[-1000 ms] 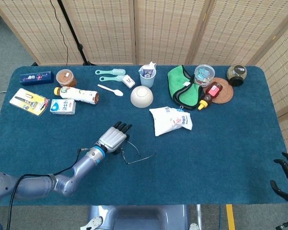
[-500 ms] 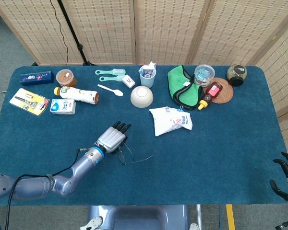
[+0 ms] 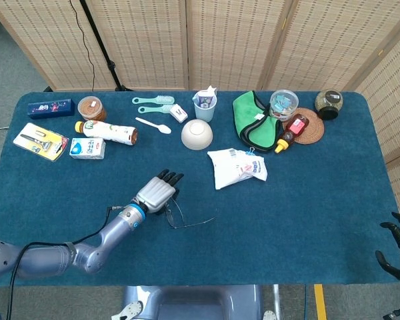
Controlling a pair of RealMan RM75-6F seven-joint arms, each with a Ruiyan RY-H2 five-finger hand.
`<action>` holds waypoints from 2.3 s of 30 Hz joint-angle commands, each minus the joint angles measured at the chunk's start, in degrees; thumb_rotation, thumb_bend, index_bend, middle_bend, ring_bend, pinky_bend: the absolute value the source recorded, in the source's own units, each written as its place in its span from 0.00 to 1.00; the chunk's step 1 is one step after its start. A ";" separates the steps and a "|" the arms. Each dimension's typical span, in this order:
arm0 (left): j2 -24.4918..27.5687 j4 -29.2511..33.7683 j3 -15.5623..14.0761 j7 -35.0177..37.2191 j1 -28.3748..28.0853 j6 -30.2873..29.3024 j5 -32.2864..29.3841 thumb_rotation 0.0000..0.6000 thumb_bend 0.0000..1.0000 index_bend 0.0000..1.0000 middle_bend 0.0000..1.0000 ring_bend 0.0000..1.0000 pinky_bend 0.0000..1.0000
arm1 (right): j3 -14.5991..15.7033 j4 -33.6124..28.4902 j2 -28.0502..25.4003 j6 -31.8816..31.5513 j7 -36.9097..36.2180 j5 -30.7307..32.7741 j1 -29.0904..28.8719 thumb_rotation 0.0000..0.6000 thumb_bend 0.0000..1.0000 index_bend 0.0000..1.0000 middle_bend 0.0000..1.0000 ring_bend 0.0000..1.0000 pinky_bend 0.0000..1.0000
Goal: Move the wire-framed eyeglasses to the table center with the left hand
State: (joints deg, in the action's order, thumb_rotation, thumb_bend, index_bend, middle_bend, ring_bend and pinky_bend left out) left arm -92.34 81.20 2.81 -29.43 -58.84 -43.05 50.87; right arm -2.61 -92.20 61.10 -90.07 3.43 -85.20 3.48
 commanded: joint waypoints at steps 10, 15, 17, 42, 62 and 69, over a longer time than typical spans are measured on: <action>0.35 1.39 -0.16 -0.90 -0.60 -0.15 0.14 0.99 0.30 0.36 0.00 0.00 0.00 | 0.03 0.25 -0.01 -0.08 -0.46 0.03 0.15 1.00 0.30 0.30 0.15 0.19 0.26; 0.13 1.70 -0.46 -0.73 -0.38 -0.48 1.07 0.99 0.30 0.44 0.00 0.00 0.00 | 0.05 0.33 -0.03 -0.07 -0.55 0.08 0.21 1.00 0.30 0.30 0.15 0.19 0.26; -0.11 1.57 -0.54 -0.69 -0.30 -0.62 1.35 0.99 0.30 0.46 0.00 0.00 0.00 | 0.05 0.32 -0.07 -0.09 -0.59 0.05 0.22 1.00 0.30 0.30 0.15 0.19 0.26; -0.28 1.91 0.16 -1.44 -0.64 -0.93 0.13 0.99 0.29 0.05 0.00 0.00 0.00 | 0.04 0.45 -0.09 0.04 -0.95 0.22 0.33 1.00 0.30 0.31 0.15 0.19 0.27; 7.47 8.71 -3.65 2.33 2.08 -1.94 14.82 0.98 0.29 0.00 0.00 0.00 0.00 | 0.17 0.25 0.06 -0.06 -0.79 -0.29 0.30 1.00 0.30 0.31 0.15 0.19 0.27; 9.11 9.71 -5.51 2.19 2.89 -3.09 21.45 0.98 0.29 0.00 0.00 0.00 0.00 | 0.19 0.12 -0.04 -0.50 -0.74 -0.51 0.48 1.00 0.30 0.31 0.15 0.19 0.27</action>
State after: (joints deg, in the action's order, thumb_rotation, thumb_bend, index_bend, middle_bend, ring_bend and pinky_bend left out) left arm -83.78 90.55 -2.17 -27.35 -56.30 -45.74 71.19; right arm -2.42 -92.08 61.06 -90.56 2.69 -85.71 3.96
